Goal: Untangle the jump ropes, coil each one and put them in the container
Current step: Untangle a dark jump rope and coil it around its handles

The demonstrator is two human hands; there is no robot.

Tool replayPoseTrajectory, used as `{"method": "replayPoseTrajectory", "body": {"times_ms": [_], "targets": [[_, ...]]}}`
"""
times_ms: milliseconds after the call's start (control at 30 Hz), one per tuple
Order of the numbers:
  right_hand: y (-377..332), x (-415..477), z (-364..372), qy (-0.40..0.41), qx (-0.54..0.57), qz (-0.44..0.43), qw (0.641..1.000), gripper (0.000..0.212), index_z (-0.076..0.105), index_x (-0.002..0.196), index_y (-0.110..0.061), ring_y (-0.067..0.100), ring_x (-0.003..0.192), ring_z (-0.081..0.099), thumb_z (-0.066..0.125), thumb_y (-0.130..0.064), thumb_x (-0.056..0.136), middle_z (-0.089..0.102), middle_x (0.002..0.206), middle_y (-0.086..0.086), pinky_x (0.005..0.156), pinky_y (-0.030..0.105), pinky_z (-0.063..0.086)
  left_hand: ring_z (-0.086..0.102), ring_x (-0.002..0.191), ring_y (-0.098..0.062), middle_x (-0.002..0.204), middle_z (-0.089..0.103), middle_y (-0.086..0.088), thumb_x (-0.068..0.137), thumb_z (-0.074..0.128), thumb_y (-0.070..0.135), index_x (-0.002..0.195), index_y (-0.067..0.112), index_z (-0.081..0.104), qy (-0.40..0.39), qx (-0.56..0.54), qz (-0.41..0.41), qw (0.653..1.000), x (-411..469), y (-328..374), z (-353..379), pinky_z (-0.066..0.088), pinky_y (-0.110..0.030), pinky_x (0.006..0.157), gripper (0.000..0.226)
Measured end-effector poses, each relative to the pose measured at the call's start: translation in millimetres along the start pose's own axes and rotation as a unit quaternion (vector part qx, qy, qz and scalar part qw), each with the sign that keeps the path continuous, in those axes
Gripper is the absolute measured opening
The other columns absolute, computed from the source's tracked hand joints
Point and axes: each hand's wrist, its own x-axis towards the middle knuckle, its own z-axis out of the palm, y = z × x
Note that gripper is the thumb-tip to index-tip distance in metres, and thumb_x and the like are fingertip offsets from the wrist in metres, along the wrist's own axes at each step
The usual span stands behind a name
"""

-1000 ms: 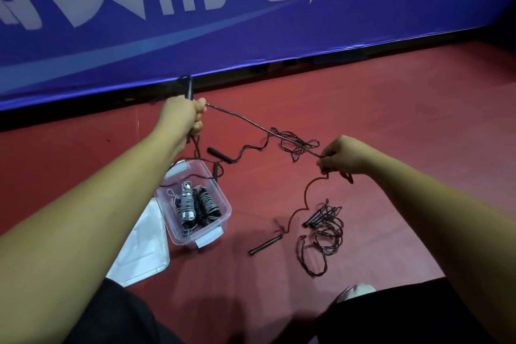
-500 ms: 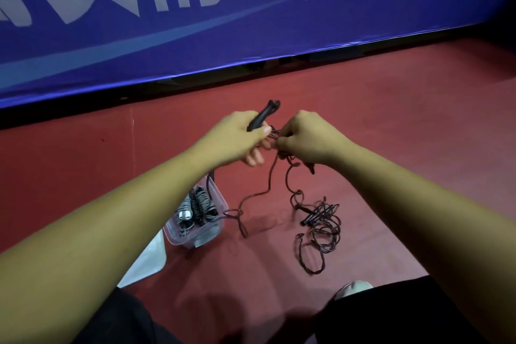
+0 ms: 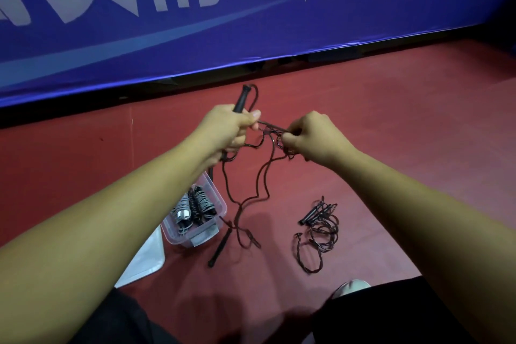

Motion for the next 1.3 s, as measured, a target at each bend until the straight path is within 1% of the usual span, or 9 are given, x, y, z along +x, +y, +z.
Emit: {"method": "replayPoseTrajectory", "body": {"times_ms": [400,500,667,767,933,1067,1133,1200,1300], "targets": [[53.9,3.1,-5.5,-0.069,-0.080,0.062,0.992,0.022,0.061,0.102,-0.022,0.028,0.083,0.063,0.068,-0.026,0.081,0.068,0.091,0.003,0.075,0.040,0.056,0.019,0.026,-0.002,0.033,0.023,0.011,0.102,0.048,0.020,0.073,0.011,0.044,0.136,-0.127,-0.047,0.981,18.5,9.2,-48.0,0.013,-0.015,0.029,0.031],[71.7,-1.1,-16.2,-0.059,-0.107,0.090,0.988,0.014,0.066,0.098,-0.019,0.030,0.078,0.060,0.065,-0.018,0.084,0.064,0.081,0.006,0.065,0.033,0.049,0.019,0.025,-0.001,0.032,0.023,0.011,0.103,0.047,0.021,0.073,0.012,0.043,0.166,-0.115,-0.070,0.977,26.5,4.3,-78.9,0.013,-0.015,0.029,0.031],[57.5,-2.9,-17.4,-0.095,0.027,0.079,0.992,0.017,0.077,0.090,-0.006,0.025,0.077,0.070,0.064,-0.016,0.091,0.075,0.082,0.010,0.069,0.029,0.053,0.044,0.034,-0.008,0.041,0.040,0.006,0.097,0.060,0.018,0.080,0.006,0.056,0.089,0.097,-0.097,0.987,28.1,-13.7,-81.0,0.035,-0.016,0.032,0.022],[28.2,-1.9,-11.3,-0.121,0.038,0.038,0.991,0.020,0.075,0.086,-0.003,0.023,0.076,0.073,0.060,-0.013,0.092,0.075,0.081,0.012,0.075,0.033,0.058,0.064,0.054,-0.016,0.062,0.059,-0.006,0.096,0.062,0.015,0.092,0.003,0.064,0.035,0.136,-0.097,0.985,23.5,-19.3,-56.0,0.054,-0.021,0.051,0.012],[-0.6,-3.7,-5.9,-0.153,-0.027,0.021,0.988,0.026,0.073,0.081,0.000,0.027,0.071,0.068,0.058,-0.017,0.093,0.073,0.076,0.014,0.067,0.034,0.053,0.063,0.099,-0.018,0.105,0.070,-0.003,0.094,0.064,0.026,0.114,0.019,0.072,0.005,0.453,0.038,0.891,11.2,-6.1,-29.3,0.040,-0.025,0.081,0.023],[-9.5,-7.1,-3.5,-0.172,-0.089,0.020,0.981,0.024,0.062,0.069,-0.010,0.027,0.069,0.060,0.062,-0.021,0.090,0.062,0.065,0.004,0.063,0.032,0.049,0.070,0.098,-0.026,0.109,0.072,-0.010,0.098,0.060,0.024,0.114,0.016,0.070,-0.039,0.250,0.052,0.966,-5.0,1.2,-5.0,0.055,-0.038,0.089,0.021],[-16.1,-9.0,-1.2,-0.170,-0.131,0.012,0.977,0.023,0.054,0.070,-0.016,0.026,0.073,0.058,0.062,-0.024,0.090,0.057,0.068,0.001,0.069,0.036,0.052,0.072,0.078,-0.026,0.106,0.069,-0.013,0.102,0.054,0.021,0.120,0.013,0.064,-0.093,0.089,-0.018,0.992,-12.9,-3.0,10.2,0.060,-0.031,0.069,0.022],[-22.5,-10.0,2.0,-0.159,-0.145,0.003,0.977,0.013,0.058,0.085,-0.015,0.027,0.075,0.059,0.062,-0.027,0.090,0.061,0.078,0.005,0.069,0.037,0.053,0.055,0.050,-0.013,0.086,0.065,-0.002,0.101,0.055,0.025,0.115,0.017,0.064,-0.096,0.057,-0.034,0.993,-14.7,-9.2,18.6,0.042,-0.020,0.042,0.019],[-28.2,-11.7,5.3,-0.158,-0.154,-0.028,0.975,0.019,0.056,0.103,-0.018,0.025,0.072,0.055,0.062,-0.025,0.087,0.058,0.079,0.004,0.062,0.031,0.044,0.028,0.043,-0.009,0.053,0.042,0.008,0.092,0.067,0.032,0.096,0.017,0.067,-0.096,0.073,-0.015,0.993,-13.5,-15.7,21.9,0.022,-0.020,0.040,0.016]]}}
